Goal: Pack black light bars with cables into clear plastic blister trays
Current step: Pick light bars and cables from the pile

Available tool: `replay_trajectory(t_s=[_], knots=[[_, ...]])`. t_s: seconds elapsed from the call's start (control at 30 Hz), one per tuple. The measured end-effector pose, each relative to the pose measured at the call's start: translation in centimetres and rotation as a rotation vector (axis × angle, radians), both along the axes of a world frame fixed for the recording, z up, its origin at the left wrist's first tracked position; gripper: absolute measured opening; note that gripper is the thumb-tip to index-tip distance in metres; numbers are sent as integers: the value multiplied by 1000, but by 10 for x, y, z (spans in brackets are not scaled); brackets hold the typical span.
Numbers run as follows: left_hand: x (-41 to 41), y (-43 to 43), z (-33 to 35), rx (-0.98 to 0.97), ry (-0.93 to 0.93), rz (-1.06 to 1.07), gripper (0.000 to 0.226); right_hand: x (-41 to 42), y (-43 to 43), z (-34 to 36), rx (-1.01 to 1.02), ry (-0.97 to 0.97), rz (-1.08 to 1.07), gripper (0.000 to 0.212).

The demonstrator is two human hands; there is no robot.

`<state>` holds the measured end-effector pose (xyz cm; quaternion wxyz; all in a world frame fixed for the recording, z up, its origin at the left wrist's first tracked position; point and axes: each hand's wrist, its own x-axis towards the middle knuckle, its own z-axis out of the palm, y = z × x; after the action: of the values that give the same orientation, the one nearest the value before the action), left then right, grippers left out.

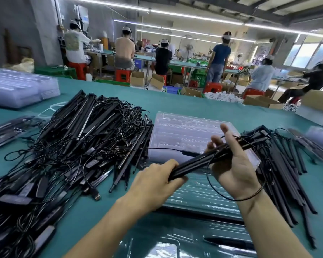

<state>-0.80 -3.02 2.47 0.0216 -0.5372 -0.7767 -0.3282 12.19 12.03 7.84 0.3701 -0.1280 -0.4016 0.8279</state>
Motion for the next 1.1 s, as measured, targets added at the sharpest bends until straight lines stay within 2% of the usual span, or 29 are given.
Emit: replay_trajectory(t_s=[0.1,0.2,0.3,0.37,0.47,0.57,0.6,0.7,0.77,0.83,0.93,1.0,1.07,1.1], knots=[[-20,-11,-12,63,179,150,44,14,9,-8,72,-186,30,45],[-41,-25,-20,87,280,287,63,33,21,-14,24,-266,-44,47],[-54,-34,-23,163,323,341,77,49,32,-16,5,-368,-86,43],[-58,-36,-26,214,278,377,82,53,33,-18,48,-485,-7,39],[-60,-36,-28,244,255,437,75,51,22,-18,159,-595,166,45],[-56,-34,-26,235,268,459,69,46,9,-16,338,-679,239,60],[-55,-34,-26,235,275,459,68,44,6,-15,395,-705,206,57],[-57,-37,-26,199,281,468,69,42,5,-10,495,-698,-15,20],[-60,-41,-29,159,295,473,70,44,7,0,496,-558,-133,18],[-64,-44,-31,133,299,482,71,45,12,14,392,-328,-199,18],[-68,-46,-36,131,208,509,73,47,33,26,60,-119,-272,14],[-73,-47,-39,149,81,543,81,50,48,26,-124,-103,-287,2],[-77,-48,-38,175,-70,591,86,54,56,20,-236,-137,-280,24],[-79,-49,-37,192,-126,607,85,55,57,17,-249,-182,-267,25]])
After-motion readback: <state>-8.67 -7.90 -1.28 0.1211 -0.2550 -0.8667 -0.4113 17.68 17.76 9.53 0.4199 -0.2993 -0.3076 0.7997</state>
